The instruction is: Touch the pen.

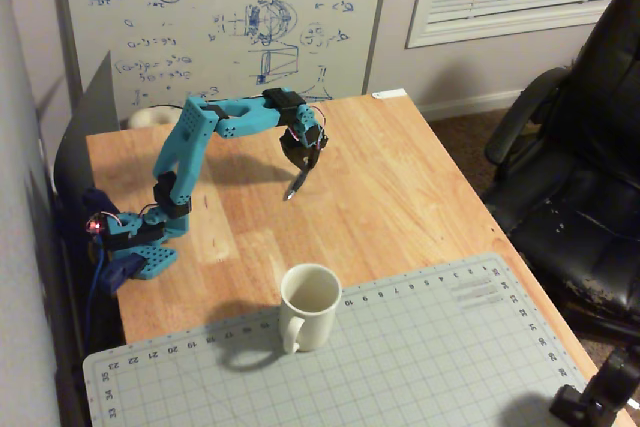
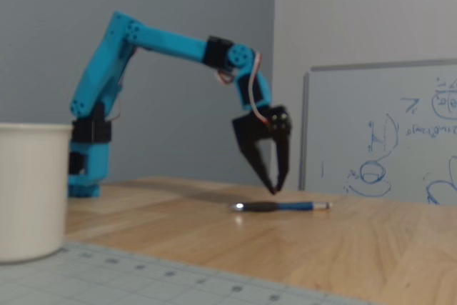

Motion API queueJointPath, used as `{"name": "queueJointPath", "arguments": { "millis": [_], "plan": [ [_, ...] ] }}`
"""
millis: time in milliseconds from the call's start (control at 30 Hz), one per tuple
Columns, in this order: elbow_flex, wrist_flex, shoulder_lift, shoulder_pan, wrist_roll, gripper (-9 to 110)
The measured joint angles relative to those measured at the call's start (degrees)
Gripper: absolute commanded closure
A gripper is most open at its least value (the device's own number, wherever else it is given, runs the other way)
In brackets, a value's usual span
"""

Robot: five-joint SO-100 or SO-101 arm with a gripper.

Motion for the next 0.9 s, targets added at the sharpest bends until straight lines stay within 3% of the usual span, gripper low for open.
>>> {"name": "queueJointPath", "arguments": {
  "millis": [900],
  "plan": [
    [1.85,0.0,0.0,0.0,0.0,101]
  ]
}}
